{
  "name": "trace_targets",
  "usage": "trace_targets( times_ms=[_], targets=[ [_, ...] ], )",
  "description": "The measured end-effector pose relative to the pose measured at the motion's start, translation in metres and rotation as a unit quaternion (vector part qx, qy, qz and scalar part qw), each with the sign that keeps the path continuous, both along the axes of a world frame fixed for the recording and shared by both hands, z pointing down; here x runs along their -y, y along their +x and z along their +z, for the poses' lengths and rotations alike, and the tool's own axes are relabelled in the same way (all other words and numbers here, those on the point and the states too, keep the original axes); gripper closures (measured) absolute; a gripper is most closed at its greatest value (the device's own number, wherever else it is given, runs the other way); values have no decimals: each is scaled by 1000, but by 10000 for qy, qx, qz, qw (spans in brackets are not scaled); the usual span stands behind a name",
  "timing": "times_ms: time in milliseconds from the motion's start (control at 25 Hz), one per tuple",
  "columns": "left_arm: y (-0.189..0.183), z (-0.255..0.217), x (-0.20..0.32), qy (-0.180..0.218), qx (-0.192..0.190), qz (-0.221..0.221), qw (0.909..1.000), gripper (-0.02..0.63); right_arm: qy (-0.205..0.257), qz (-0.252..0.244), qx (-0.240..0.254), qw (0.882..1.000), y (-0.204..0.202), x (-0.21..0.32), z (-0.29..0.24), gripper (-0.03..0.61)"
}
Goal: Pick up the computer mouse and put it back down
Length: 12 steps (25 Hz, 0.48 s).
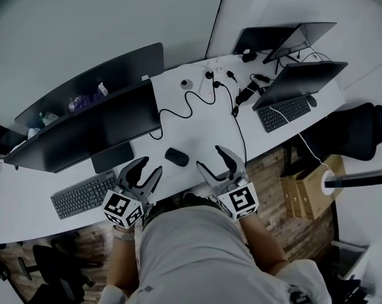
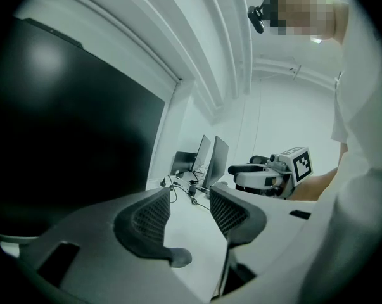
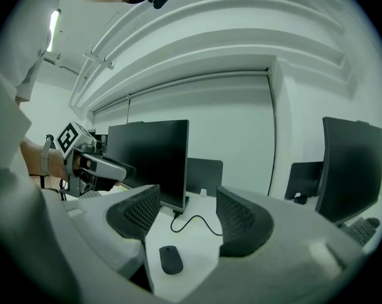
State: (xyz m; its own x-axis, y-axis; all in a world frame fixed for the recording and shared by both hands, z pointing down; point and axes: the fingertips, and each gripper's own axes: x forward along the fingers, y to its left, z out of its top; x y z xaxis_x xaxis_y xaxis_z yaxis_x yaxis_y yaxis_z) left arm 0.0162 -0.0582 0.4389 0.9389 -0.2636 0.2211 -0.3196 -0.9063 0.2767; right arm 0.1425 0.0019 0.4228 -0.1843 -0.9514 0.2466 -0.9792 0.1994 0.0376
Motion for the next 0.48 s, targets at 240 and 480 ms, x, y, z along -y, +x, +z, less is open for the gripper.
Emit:
trace_targets(
  times_ms=[240,480],
  targets=[
    [-5,1,0,7,-6,-72,10000,437,-105,-9,-99,9999,-1,0,7,302],
    [-9,3,0,-25,-1,-140,9999,436,-147,-9,-46,9999,-1,3,11,302]
  ],
)
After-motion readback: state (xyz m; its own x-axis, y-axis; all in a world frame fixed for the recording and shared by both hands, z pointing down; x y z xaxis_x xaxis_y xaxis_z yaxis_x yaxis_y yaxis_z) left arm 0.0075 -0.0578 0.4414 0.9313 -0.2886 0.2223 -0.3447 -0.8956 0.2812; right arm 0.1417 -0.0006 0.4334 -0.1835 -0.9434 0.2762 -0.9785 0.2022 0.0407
